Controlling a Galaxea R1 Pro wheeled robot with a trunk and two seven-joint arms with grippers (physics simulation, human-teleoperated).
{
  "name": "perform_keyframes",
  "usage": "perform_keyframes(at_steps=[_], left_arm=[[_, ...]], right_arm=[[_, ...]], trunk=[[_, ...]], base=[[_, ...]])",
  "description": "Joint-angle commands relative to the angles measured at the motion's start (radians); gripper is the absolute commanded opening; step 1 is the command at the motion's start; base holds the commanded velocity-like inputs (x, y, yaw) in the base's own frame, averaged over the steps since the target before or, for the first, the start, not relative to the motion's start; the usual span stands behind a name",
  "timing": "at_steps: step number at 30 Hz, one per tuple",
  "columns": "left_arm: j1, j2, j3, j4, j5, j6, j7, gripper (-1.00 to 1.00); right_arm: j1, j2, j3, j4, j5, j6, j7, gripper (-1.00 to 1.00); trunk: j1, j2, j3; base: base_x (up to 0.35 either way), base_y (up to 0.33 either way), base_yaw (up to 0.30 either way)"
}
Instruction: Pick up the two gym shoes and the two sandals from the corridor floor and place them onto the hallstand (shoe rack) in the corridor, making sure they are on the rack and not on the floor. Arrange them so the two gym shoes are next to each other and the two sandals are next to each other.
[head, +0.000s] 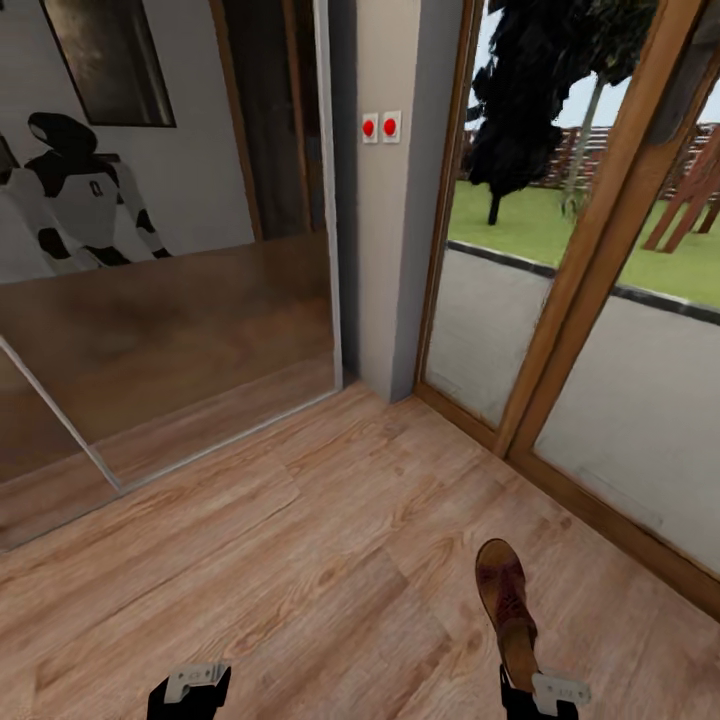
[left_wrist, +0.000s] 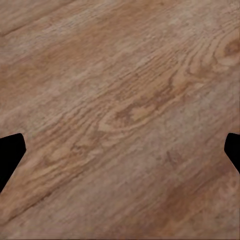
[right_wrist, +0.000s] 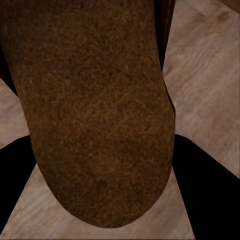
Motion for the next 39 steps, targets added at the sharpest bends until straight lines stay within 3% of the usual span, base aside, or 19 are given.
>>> perform_keyframes(at_steps=[1, 12, 39], left_arm=[[-0.001, 0.000, 0.009, 0.001, 0.001, -0.002, -0.010, 1.00], [-0.001, -0.001, 0.009, 0.001, 0.002, -0.001, -0.007, 1.00], [-0.001, -0.001, 0.008, 0.003, 0.003, -0.001, -0.006, 1.00]], right_arm=[[-0.001, 0.000, -0.003, 0.001, 0.011, -0.002, -0.007, -1.00], [0.000, 0.000, -0.003, -0.001, 0.011, -0.003, -0.007, -1.00], [-0.001, 0.000, -0.006, -0.006, 0.008, -0.004, -0.009, -1.00]], trunk=[[0.000, 0.000, -0.001], [0.000, 0.000, -0.007], [0.000, 0.000, -0.025]], base=[[0.237, 0.246, 0.275], [0.238, 0.206, 0.274], [0.009, 0.008, 0.259]])
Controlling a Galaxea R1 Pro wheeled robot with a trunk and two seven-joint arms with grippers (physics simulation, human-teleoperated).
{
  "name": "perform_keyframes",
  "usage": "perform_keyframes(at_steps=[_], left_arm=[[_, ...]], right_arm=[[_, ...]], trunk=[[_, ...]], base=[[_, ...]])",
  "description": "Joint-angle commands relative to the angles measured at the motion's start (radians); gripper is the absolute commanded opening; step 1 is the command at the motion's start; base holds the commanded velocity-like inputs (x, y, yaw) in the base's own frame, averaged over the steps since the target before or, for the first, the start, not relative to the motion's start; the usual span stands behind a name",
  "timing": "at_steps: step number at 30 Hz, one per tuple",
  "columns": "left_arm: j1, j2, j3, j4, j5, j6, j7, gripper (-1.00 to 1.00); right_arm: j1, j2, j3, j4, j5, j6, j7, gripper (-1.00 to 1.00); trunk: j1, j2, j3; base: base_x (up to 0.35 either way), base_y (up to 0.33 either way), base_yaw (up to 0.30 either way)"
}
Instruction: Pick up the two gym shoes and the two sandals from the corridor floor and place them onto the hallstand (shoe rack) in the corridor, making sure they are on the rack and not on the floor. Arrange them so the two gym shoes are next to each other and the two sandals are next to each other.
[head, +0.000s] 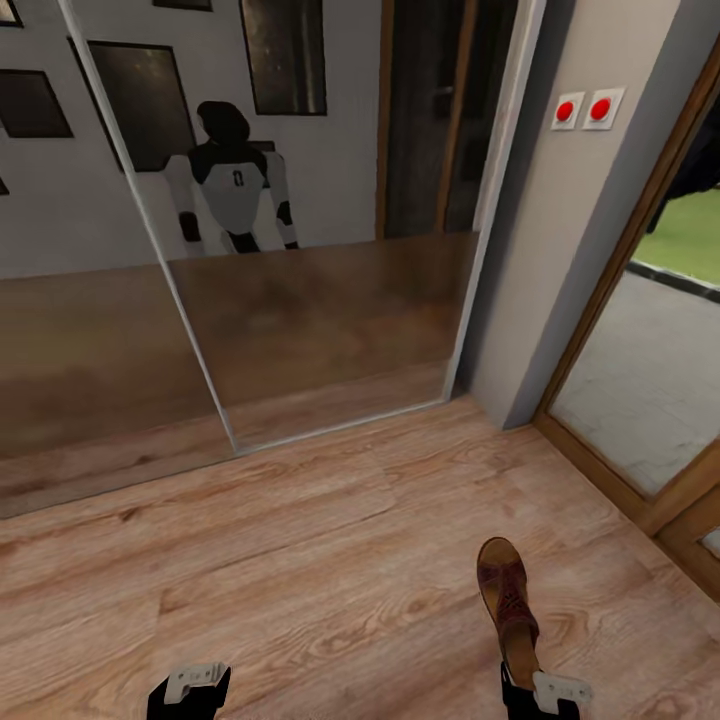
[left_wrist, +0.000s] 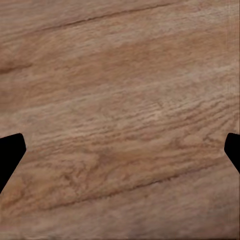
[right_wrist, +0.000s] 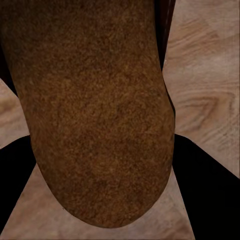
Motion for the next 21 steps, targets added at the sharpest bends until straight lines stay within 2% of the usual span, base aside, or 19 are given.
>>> perform_keyframes(at_steps=[1, 21], left_arm=[[-0.001, 0.000, 0.008, 0.001, 0.001, -0.002, -0.010, 1.00], [-0.001, -0.002, 0.008, 0.003, 0.000, -0.003, -0.003, 1.00]], right_arm=[[0.000, 0.000, -0.003, 0.001, 0.011, -0.002, -0.007, -1.00], [0.000, -0.002, -0.001, 0.004, 0.012, -0.001, -0.006, -1.00]], trunk=[[0.000, 0.000, -0.001], [0.000, 0.000, -0.010]], base=[[0.000, 0.000, 0.277], [0.000, 0.000, 0.277]])
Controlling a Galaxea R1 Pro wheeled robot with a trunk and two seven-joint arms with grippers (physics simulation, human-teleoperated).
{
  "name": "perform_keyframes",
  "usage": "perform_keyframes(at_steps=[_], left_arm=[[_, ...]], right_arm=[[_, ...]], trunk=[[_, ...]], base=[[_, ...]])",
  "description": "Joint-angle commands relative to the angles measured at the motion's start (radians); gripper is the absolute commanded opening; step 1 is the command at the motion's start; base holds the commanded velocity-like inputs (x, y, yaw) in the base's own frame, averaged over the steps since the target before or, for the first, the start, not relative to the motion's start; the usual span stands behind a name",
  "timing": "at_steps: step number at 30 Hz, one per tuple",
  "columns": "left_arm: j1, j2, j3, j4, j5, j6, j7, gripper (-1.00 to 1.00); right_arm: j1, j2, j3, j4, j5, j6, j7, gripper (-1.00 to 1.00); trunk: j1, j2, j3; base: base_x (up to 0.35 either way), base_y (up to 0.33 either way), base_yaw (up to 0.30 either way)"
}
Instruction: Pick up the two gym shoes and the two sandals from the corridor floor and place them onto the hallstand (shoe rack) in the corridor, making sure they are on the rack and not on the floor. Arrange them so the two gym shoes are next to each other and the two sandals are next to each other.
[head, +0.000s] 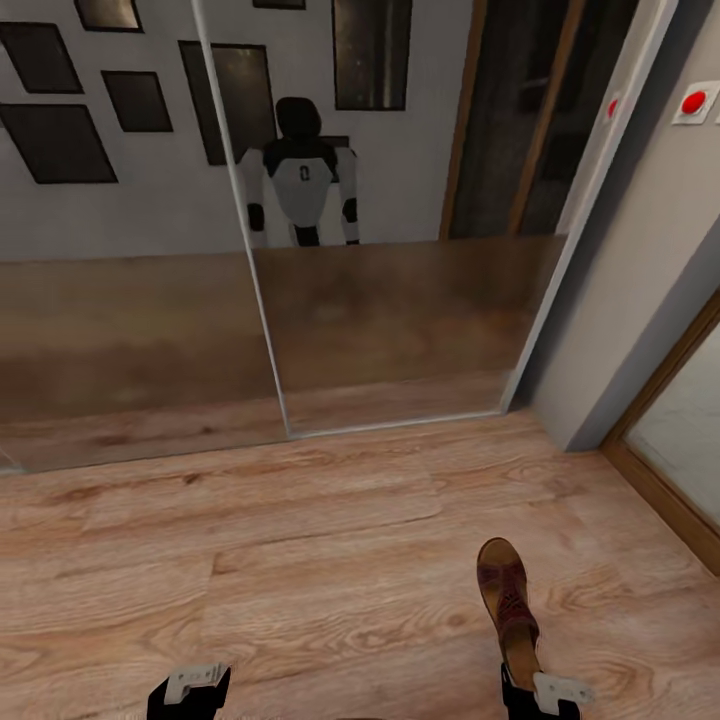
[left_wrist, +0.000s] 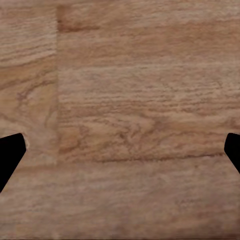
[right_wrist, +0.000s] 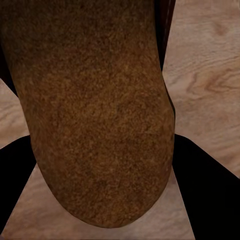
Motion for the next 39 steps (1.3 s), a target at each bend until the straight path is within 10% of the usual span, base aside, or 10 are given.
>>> perform_keyframes(at_steps=[1, 39], left_arm=[[0.000, 0.000, 0.008, 0.001, 0.002, -0.002, -0.008, 1.00], [0.018, -0.019, 0.005, 0.002, 0.000, -0.090, -0.006, 1.00]], right_arm=[[0.000, 0.001, -0.003, 0.001, 0.011, -0.002, -0.007, -1.00], [0.000, 0.001, -0.003, 0.004, 0.010, -0.002, -0.008, -1.00]], trunk=[[0.000, 0.000, -0.001], [0.000, 0.000, -0.026]], base=[[0.000, 0.000, 0.277], [0.000, 0.000, 0.277]])
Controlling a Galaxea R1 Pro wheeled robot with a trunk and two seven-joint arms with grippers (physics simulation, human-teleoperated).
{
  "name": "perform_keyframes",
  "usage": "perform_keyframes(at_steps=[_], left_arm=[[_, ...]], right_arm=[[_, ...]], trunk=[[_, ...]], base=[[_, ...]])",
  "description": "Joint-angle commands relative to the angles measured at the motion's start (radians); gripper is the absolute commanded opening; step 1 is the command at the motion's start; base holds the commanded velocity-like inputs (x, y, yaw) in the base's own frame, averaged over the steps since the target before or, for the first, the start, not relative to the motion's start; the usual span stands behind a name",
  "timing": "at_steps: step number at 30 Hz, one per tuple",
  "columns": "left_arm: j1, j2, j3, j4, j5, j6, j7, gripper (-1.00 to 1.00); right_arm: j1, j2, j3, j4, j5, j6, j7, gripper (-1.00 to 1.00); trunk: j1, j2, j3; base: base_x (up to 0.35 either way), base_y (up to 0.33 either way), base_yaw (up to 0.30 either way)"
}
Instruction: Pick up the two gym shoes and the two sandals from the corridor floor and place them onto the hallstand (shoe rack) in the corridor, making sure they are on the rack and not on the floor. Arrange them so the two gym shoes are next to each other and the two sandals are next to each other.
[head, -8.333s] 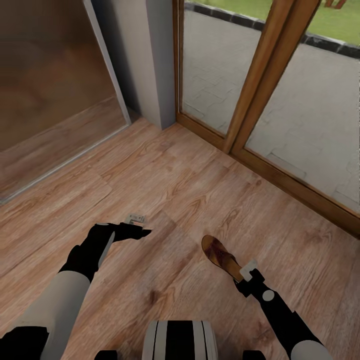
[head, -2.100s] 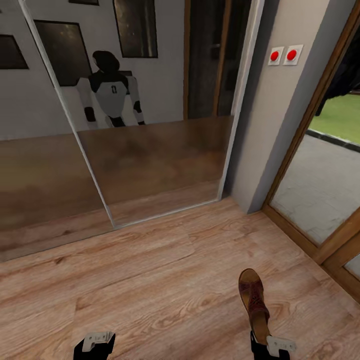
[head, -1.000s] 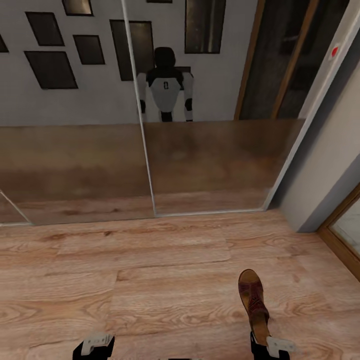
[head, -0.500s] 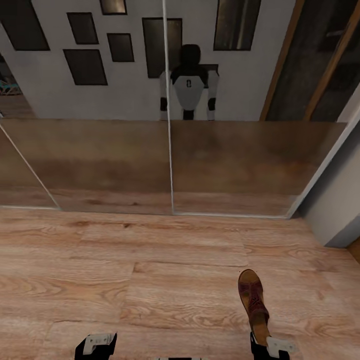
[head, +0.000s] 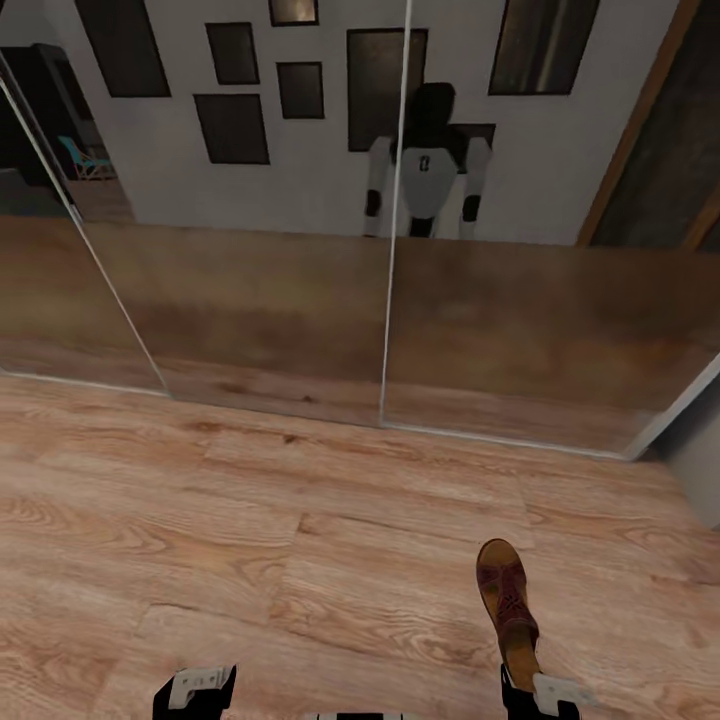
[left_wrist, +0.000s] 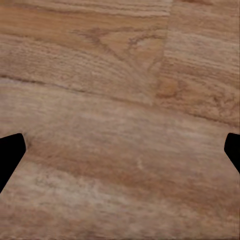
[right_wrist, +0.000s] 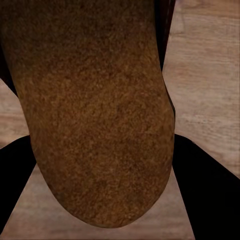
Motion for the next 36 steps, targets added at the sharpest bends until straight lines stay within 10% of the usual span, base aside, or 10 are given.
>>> perform_keyframes(at_steps=[1, 36], left_arm=[[-0.001, 0.000, 0.008, 0.001, 0.001, -0.002, -0.009, 1.00], [-0.001, -0.002, 0.007, 0.001, 0.002, -0.004, -0.024, 1.00]], right_arm=[[0.000, 0.000, -0.003, 0.001, 0.011, -0.002, -0.007, -1.00], [0.000, 0.000, -0.001, 0.002, 0.012, -0.002, -0.007, -1.00]], trunk=[[0.000, 0.000, -0.001], [0.000, 0.000, -0.024]], base=[[0.000, 0.000, 0.277], [0.021, 0.009, 0.277]])
